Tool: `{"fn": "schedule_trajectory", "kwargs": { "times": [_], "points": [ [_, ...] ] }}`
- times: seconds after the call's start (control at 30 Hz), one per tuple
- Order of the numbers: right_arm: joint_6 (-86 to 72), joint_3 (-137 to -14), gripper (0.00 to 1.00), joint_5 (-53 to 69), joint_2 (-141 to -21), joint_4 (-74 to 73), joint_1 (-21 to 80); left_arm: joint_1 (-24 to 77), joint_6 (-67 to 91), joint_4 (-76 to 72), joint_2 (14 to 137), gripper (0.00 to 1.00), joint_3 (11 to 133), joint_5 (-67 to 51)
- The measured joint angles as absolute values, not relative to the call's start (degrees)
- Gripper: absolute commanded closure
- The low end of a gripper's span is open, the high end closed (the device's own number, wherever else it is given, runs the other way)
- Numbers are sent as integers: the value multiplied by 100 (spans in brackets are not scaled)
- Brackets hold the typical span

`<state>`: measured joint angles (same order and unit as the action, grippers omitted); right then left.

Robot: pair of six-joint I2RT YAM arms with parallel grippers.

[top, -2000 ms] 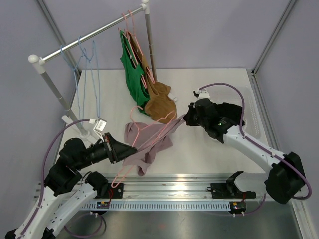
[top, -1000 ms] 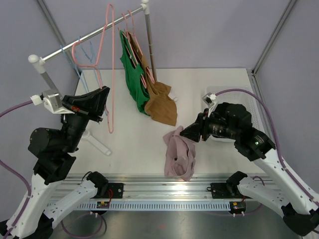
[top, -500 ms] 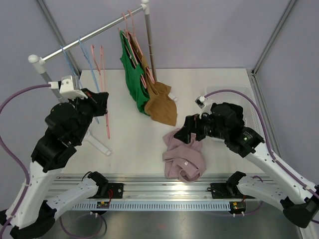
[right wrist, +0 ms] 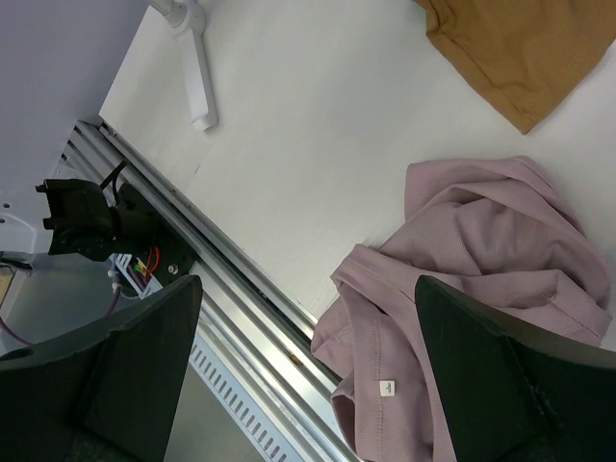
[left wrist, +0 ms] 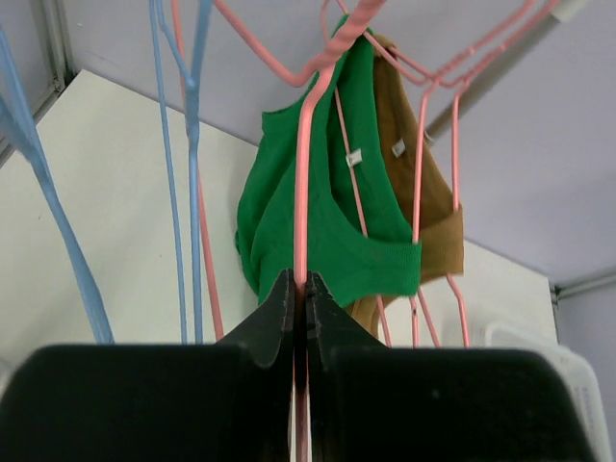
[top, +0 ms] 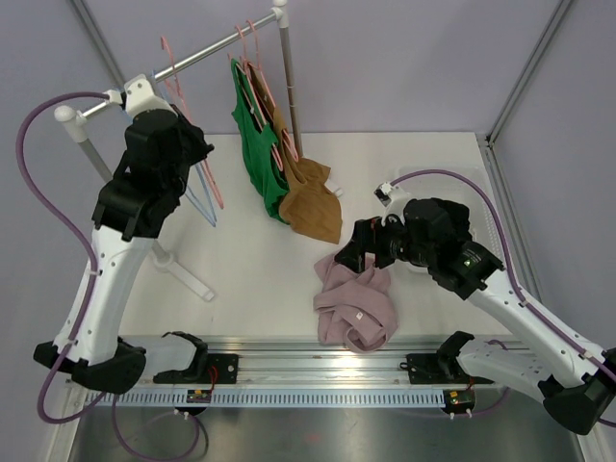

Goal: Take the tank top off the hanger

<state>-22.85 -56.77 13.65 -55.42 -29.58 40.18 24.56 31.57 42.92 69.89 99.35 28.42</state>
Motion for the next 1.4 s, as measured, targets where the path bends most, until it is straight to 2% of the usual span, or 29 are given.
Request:
{"fn": "schedule_trajectory", "kwargs": {
  "times": [0.23,0.37,0.5,0.57,0.63,0.7,0.73,0.83,1.1,1.17,1.2,1.23,1.27,1.4],
  "points": [
    [-2241,-5677,1,1260,-5542,-2919,4018,1782,3529,4368,7620,100,10324,2582],
    [-2174,-5680,0,1052,-5636,-2921,4018,1544,3769,4305,7561,100,9876,2523],
    [-2069,-5791,1,794,-6257,-2989,4027,1483,3951,4206,7406,100,9277,2502],
    [-2051,-5804,1,620,-6687,-3006,4084,1483,3997,4182,7380,84,9218,2480],
    [-2058,-5806,0,425,-7107,-3085,4204,1476,4018,4178,7334,56,9218,2440],
    [-2088,-5808,1,161,-7511,-3166,4383,1472,4047,4165,7234,45,9218,2383],
    [-2128,-5808,0,32,-7710,-3208,4491,1466,4058,4158,7166,30,9218,2351],
    [-2290,-5802,1,-257,-8202,-3306,4751,1461,4053,4145,6906,1,9227,2217],
    [-2917,-5798,1,-950,-9566,-3555,5345,1461,4025,4091,6016,1,9391,1446],
    [-3046,-5848,18,-930,-9762,-3503,5389,1461,3968,4056,5736,1,9382,1219],
    [-3070,-5852,38,-930,-9767,-3459,5391,1461,3927,4047,5581,1,9362,1103],
    [-3085,-5852,77,-880,-9780,-3402,5393,1463,3874,4034,5424,1,9330,985],
    [-3109,-5854,99,-794,-9791,-3319,5402,1463,3811,4005,5273,1,9273,875],
    [-3144,-5852,100,-819,-9673,-3288,5433,1463,3479,3922,4453,1,8770,493]
  ]
}}
